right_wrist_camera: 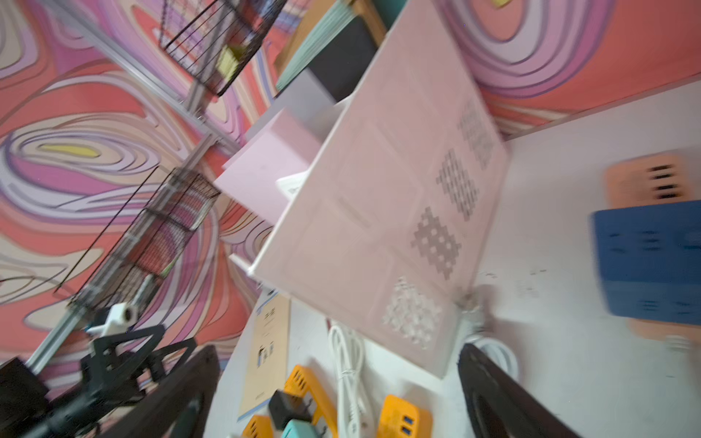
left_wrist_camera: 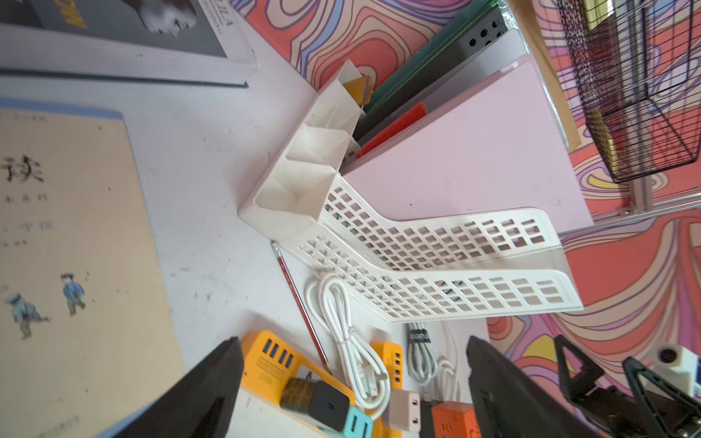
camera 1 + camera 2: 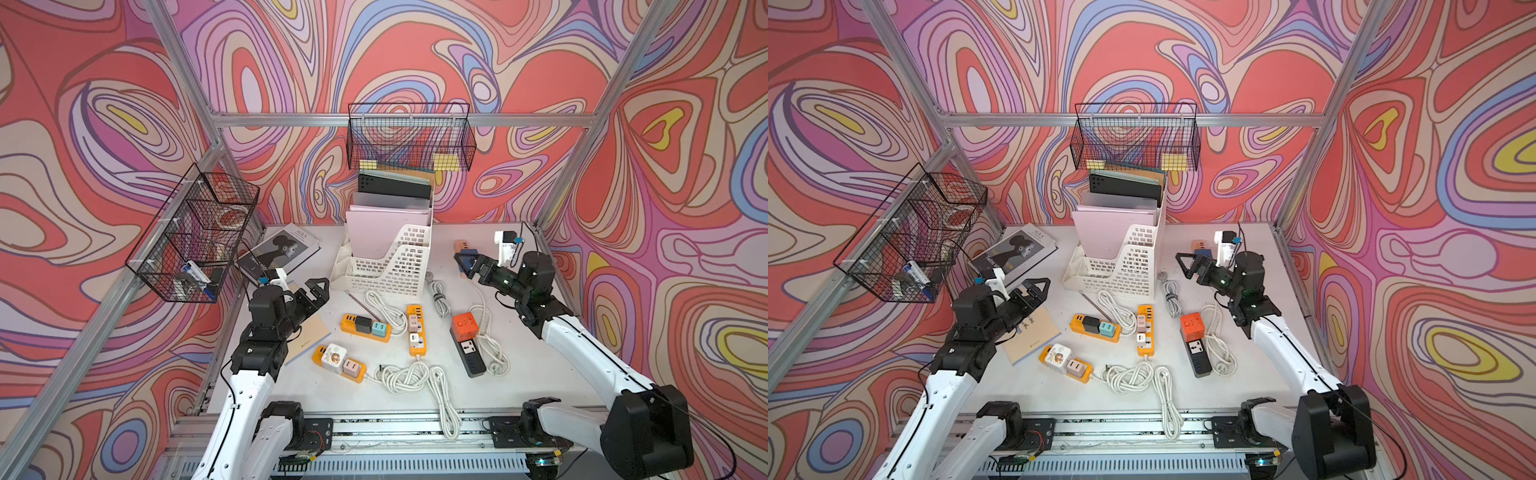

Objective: Pull the plug off the socket
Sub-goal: Remove the plug from the socket.

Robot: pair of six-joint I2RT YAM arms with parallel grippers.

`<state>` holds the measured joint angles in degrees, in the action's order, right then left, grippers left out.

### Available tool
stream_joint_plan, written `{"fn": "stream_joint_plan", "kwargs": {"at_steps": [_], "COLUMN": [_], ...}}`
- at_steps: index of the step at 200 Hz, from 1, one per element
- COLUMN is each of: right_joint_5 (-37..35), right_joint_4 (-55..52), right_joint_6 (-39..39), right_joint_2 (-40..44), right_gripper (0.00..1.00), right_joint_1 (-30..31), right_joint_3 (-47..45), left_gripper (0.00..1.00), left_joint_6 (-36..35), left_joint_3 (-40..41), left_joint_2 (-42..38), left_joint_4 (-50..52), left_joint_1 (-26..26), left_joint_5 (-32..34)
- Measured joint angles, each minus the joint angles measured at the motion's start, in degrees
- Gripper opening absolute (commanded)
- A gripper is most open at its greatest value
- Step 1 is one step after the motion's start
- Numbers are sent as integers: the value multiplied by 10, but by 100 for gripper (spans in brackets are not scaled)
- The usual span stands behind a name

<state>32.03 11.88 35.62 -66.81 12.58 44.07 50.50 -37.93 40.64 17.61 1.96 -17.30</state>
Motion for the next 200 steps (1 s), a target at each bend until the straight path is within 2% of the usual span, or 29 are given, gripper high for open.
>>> {"fn": "stream_joint_plan", "kwargs": {"at_steps": [34,71,92,115,148,200], "right_joint_5": [-25,-117,-177,-241,-310,-381], "right_joint_4": [9,-10,-17,-31,-61,-87], "right_joint_6": [-31,-125,-169,-200,-236,-236], "right_joint_2": [26,13,-31,-123,-240,-269], "right_gripper": [98,98,98,98,98,97], "right_joint_1": [160,372,469,550,624,625], "right_joint_3": [-34,-38,-17,33,99,117], "left_gripper": [96,94,92,93,94,94], "left_joint_6": [81,130,139,138,138,153], "left_joint_3": [2,2,0,-15,-23,32], "left_joint_2": [-87,-143,-141,-127,-133,-188], "left_joint_4": [123,264,335,393,426,431], "left_joint_1": [14,15,15,15,15,15], "left_joint_5": [-5,3,8,11,17,-9]}}
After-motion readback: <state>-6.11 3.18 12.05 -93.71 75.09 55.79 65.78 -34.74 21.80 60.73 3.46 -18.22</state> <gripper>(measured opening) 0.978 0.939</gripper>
